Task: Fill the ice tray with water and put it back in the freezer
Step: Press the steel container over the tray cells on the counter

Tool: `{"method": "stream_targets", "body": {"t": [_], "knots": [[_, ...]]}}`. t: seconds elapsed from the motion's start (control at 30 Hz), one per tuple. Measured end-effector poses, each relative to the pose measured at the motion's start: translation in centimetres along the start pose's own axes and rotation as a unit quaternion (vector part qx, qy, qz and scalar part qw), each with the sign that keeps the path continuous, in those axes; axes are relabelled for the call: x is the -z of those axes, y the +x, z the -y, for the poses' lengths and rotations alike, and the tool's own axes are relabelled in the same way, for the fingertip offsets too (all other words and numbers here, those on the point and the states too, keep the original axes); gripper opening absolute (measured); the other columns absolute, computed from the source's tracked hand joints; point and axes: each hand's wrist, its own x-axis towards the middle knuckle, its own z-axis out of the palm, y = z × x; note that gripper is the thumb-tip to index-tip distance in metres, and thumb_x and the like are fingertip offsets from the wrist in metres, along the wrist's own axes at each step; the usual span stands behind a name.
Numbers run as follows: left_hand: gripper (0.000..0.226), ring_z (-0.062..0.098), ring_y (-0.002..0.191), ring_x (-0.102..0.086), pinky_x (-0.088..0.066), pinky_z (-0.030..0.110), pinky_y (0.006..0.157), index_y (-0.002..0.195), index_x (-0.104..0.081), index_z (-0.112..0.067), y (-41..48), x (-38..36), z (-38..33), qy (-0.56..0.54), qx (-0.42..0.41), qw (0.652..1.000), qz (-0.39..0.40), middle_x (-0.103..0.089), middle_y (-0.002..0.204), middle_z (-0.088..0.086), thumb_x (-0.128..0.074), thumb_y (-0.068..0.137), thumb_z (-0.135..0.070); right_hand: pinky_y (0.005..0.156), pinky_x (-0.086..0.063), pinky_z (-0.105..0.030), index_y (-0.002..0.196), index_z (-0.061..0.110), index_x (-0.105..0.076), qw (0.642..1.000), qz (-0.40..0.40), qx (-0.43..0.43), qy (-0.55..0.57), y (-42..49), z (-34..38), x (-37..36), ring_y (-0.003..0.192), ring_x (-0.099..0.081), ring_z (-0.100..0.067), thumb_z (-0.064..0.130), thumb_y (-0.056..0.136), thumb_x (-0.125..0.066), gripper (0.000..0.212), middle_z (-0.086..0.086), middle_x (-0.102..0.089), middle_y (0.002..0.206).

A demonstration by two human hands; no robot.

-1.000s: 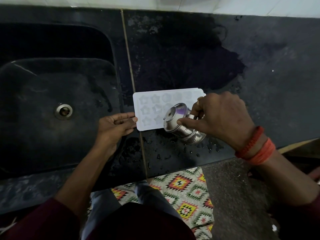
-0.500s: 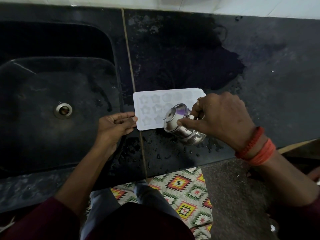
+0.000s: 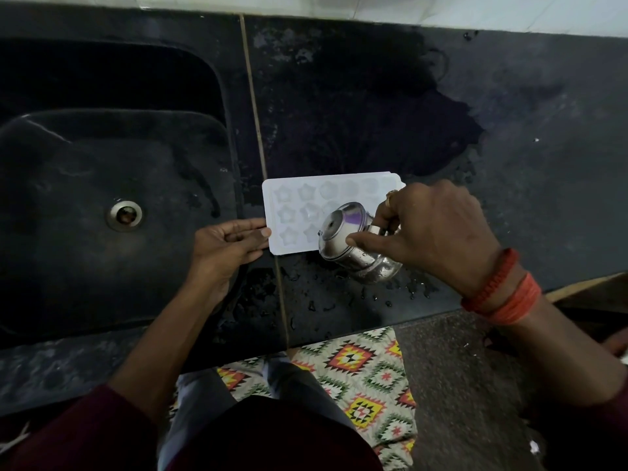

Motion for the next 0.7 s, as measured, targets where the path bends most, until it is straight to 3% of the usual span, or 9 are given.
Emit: {"method": "stream_targets", "body": {"t": [0.33, 0.53, 0.7], "knots": [[0.012, 0.008, 0.076, -0.078, -0.058, 0.015, 0.063, 0.089, -0.078, -0.019, -0.1, -0.1, -0.1, 0.000, 0.000, 1.000, 0.003, -0.081, 0.081, 0.000, -0.083, 0.083, -0.010, 0.065, -0.048, -0.030, 0.079, 0.028, -0.071, 1.000, -0.009, 0.021, -0.003, 0.2, 1.2, -0.2, 0.076, -0.065, -0.026, 0.078, 0.071, -0.059, 0.051, 0.002, -0.069, 0.076], [0.012, 0.009, 0.079, -0.079, -0.058, 0.015, 0.066, 0.091, -0.078, -0.018, -0.1, 0.1, -0.1, 0.003, 0.002, 1.000, 0.012, -0.081, 0.083, 0.000, -0.083, 0.084, -0.010, 0.062, -0.035, -0.028, 0.080, 0.027, -0.072, 0.999, -0.021, 0.040, -0.002, 0.3, 2.2, -0.4, 0.064, -0.049, -0.021, 0.076, 0.071, -0.060, 0.051, 0.001, -0.068, 0.072], [0.012, 0.008, 0.078, -0.078, -0.058, 0.014, 0.065, 0.091, -0.078, -0.018, -0.1, 0.1, -0.1, 0.001, 0.002, 1.000, 0.015, -0.081, 0.082, 0.000, -0.081, 0.085, -0.008, 0.063, -0.036, -0.029, 0.079, 0.026, -0.069, 0.999, -0.010, 0.046, -0.017, 0.4, 2.5, -0.6, 0.073, -0.063, -0.029, 0.077, 0.071, -0.056, 0.053, 0.000, -0.066, 0.071]]}}
